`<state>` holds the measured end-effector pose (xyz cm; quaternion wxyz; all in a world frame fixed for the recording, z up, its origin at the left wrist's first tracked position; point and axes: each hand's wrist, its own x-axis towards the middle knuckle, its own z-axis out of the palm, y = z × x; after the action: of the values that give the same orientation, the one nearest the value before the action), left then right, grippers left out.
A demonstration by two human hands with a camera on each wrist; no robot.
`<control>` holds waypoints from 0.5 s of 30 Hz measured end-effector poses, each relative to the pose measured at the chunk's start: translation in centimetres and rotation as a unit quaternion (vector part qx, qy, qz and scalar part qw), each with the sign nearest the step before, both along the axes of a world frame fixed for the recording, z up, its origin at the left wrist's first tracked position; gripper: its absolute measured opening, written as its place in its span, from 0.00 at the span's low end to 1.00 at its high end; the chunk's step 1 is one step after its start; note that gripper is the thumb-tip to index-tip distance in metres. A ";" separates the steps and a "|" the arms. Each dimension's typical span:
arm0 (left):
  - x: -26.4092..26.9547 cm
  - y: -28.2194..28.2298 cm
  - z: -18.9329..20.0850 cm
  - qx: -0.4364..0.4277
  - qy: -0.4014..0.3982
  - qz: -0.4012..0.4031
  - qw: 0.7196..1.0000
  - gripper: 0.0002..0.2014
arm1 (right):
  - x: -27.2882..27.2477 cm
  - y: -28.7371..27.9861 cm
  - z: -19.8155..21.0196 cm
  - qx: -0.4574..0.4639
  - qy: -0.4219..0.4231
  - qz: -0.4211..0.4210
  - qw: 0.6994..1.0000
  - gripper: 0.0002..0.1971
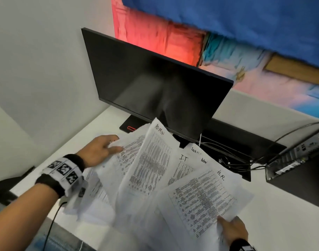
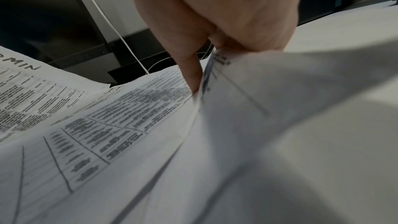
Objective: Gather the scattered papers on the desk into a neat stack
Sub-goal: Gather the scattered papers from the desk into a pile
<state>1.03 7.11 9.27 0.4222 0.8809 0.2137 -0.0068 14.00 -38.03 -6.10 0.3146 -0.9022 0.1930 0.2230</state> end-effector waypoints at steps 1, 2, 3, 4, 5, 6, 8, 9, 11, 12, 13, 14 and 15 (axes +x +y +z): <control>-0.8 0.7 0.6 -0.015 -0.021 0.007 1.000 0.04 | -0.1 0.4 0.5 0.006 0.003 -0.013 1.000 0.25; -1.6 1.4 1.2 -0.005 -0.038 0.019 0.999 0.06 | 0.0 0.5 0.3 0.016 -0.002 -0.022 1.000 0.25; -2.2 2.1 1.7 0.019 -0.054 0.035 0.998 0.07 | -0.2 0.7 0.9 0.022 0.011 -0.033 0.999 0.25; -2.7 2.6 2.3 0.046 -0.076 0.054 0.995 0.07 | -0.1 0.8 0.5 0.032 0.002 -0.047 0.998 0.25; -3.2 3.1 3.0 0.059 -0.101 0.073 0.990 0.07 | -0.6 1.0 1.1 0.035 0.006 -0.066 0.997 0.24; -3.6 3.4 3.9 0.053 -0.136 0.086 0.985 0.08 | -0.6 0.7 0.7 0.037 -0.006 -0.058 0.998 0.24; -4.4 3.0 6.3 0.006 -0.223 0.095 0.970 0.09 | 0.5 -0.1 -0.9 0.125 -0.024 -0.083 0.988 0.30; -4.7 2.8 7.4 -0.033 -0.264 0.097 0.959 0.09 | 1.4 -0.8 -3.4 0.145 -0.060 -0.044 0.987 0.25; -5.1 1.6 9.4 -0.130 -0.327 0.097 0.931 0.11 | 3.0 -1.2 -4.3 0.029 -0.182 -0.095 0.978 0.20; -5.1 0.5 10.3 -0.183 -0.348 0.087 0.915 0.13 | 1.8 -0.3 -3.1 -0.011 -0.183 -0.047 0.982 0.18; -4.9 -0.5 10.5 -0.223 -0.356 0.081 0.904 0.15 | 0.2 1.1 -0.4 0.032 -0.150 0.020 0.988 0.12; -4.4 -1.9 10.5 -0.254 -0.360 0.076 0.895 0.14 | -0.2 1.9 1.2 0.052 -0.106 -0.002 0.993 0.11; -3.6 -3.3 9.6 -0.262 -0.354 0.089 0.894 0.10 | -0.7 1.5 1.5 0.047 -0.068 -0.029 0.996 0.15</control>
<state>-2.60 3.81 18.91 0.6840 0.6600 0.1185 0.2874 13.31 -36.52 -4.65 0.3750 -0.8936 0.1868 0.1609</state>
